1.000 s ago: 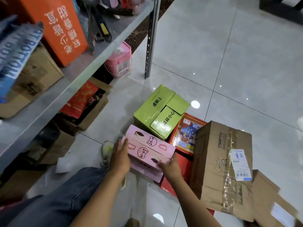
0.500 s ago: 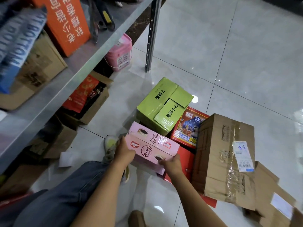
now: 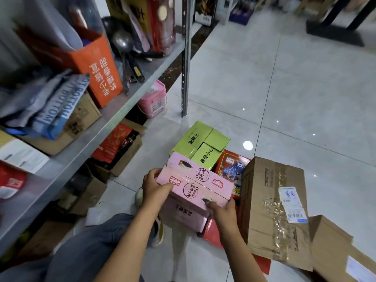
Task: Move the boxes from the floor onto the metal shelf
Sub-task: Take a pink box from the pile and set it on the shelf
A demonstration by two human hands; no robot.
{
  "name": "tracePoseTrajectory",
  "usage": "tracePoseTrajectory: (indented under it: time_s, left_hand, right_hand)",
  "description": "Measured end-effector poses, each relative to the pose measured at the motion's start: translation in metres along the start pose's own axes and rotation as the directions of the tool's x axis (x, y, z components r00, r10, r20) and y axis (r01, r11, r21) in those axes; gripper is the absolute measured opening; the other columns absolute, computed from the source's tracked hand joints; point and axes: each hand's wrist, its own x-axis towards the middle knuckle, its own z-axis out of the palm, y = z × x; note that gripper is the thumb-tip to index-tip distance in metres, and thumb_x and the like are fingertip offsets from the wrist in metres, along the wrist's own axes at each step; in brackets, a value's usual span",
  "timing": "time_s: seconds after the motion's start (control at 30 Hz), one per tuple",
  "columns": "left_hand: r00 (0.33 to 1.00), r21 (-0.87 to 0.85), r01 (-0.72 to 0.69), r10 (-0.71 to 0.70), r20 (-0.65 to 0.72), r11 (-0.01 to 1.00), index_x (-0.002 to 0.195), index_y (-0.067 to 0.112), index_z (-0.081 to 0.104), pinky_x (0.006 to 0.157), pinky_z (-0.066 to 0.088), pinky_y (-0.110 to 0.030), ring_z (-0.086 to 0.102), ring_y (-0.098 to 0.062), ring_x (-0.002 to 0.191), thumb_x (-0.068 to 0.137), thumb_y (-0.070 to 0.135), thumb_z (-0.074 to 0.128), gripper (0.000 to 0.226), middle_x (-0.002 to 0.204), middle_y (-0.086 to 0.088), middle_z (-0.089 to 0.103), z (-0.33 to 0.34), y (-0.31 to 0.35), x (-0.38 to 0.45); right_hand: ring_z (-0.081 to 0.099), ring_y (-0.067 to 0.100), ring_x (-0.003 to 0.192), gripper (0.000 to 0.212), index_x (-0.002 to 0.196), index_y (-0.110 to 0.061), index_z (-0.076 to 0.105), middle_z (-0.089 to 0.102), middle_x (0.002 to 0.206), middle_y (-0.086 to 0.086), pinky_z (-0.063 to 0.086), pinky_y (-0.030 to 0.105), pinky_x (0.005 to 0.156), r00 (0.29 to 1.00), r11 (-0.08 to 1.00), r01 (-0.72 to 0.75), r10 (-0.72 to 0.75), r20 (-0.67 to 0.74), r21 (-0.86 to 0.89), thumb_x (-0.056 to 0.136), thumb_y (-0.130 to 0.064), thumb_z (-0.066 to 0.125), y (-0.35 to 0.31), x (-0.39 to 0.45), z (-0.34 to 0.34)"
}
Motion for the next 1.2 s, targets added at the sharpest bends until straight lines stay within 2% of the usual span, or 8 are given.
tracePoseTrajectory:
  time_s: [0.1,0.2,0.57,0.7,0.77,0.97,1.1,1.2]
  left_hand:
    - [0.99,-0.094,-0.137,0.133,-0.052,0.986,0.111,0.028,0.053,0.08,0.056,-0.036,0.061,-0.02,0.1,0.059,0.003,0.061,0.058,0.119,-0.006,0.054,-0.005,0.029,-0.032]
    - [0.97,-0.114,-0.242,0.235,-0.066,0.964,0.108,0.036,0.052,0.076,0.052,-0.027,0.06,-0.019,0.104,0.063,-0.011,0.061,0.066,0.122,-0.006,0.052,-0.016,0.053,-0.058]
    - [0.758,-0.056,-0.642,0.622,-0.199,0.765,0.119,0.04,0.057,0.098,0.049,-0.04,0.052,-0.01,0.116,0.06,0.016,0.073,0.065,0.127,0.008,0.046,-0.094,0.161,-0.178]
    - [0.655,-0.056,-0.737,0.692,-0.303,0.673,0.123,0.036,0.055,0.096,0.049,-0.032,0.057,-0.008,0.111,0.069,0.015,0.082,0.064,0.124,0.008,0.047,-0.137,0.197,-0.225]
    - [0.593,-0.002,-0.772,0.719,-0.363,0.636,0.123,0.034,0.055,0.095,0.048,-0.029,0.056,-0.008,0.111,0.073,0.016,0.082,0.059,0.123,0.008,0.046,-0.165,0.214,-0.249]
    - [0.446,0.095,-0.813,0.72,-0.532,0.575,0.118,0.032,0.055,0.092,0.051,-0.03,0.061,-0.008,0.099,0.074,0.008,0.08,0.056,0.121,-0.002,0.057,-0.247,0.248,-0.309]
    - [0.402,0.142,-0.8,0.696,-0.595,0.583,0.125,0.035,0.051,0.081,0.044,-0.011,0.058,-0.006,0.103,0.079,0.011,0.076,0.057,0.126,-0.001,0.057,-0.301,0.256,-0.339]
    - [0.416,0.112,-0.79,0.662,-0.624,0.603,0.122,0.041,0.047,0.08,0.045,-0.014,0.057,0.001,0.099,0.083,0.011,0.071,0.054,0.119,0.008,0.059,-0.341,0.255,-0.354]
  right_hand:
    - [0.068,0.018,0.093,0.048,0.117,-0.009,0.053,0.07,0.105,0.005,0.054,0.026,0.071,0.994,0.993,0.103,-0.104,0.012,0.063,0.076,0.005,0.074,-0.024,-0.023,-0.013]
    - [0.07,0.018,0.095,0.052,0.118,-0.016,0.059,0.073,0.106,0.001,0.058,0.037,0.082,0.985,0.981,0.17,-0.172,0.013,0.091,0.072,-0.007,0.081,-0.042,-0.047,-0.024]
    - [0.073,0.014,0.087,0.048,0.111,-0.028,0.071,0.073,0.104,-0.004,0.061,0.033,0.067,0.858,0.852,0.471,-0.503,0.102,0.23,0.07,-0.052,0.079,-0.149,-0.163,-0.046]
    - [0.071,0.02,0.09,0.063,0.111,-0.03,0.07,0.067,0.109,0.008,0.061,0.039,0.072,0.756,0.772,0.611,-0.635,0.158,0.174,0.061,-0.068,0.079,-0.192,-0.201,-0.035]
    - [0.07,0.018,0.09,0.059,0.106,-0.028,0.071,0.063,0.108,0.007,0.061,0.04,0.073,0.685,0.713,0.679,-0.701,0.199,0.175,0.057,-0.056,0.086,-0.212,-0.223,-0.024]
    - [0.06,-0.011,0.088,0.07,0.13,-0.019,0.059,0.046,0.114,0.008,0.05,0.005,0.065,0.472,0.548,0.797,-0.827,0.305,0.253,0.067,-0.02,0.09,-0.251,-0.288,0.011]
    - [0.056,0.003,0.108,0.091,0.132,-0.026,0.049,0.042,0.13,-0.001,0.052,0.024,0.09,0.352,0.458,0.839,-0.869,0.349,0.294,0.054,-0.047,0.092,-0.265,-0.331,0.051]
    - [0.05,0.006,0.117,0.088,0.129,-0.034,0.044,0.043,0.132,-0.008,0.044,0.027,0.097,0.271,0.426,0.826,-0.874,0.403,0.37,0.055,-0.046,0.091,-0.271,-0.361,0.085]
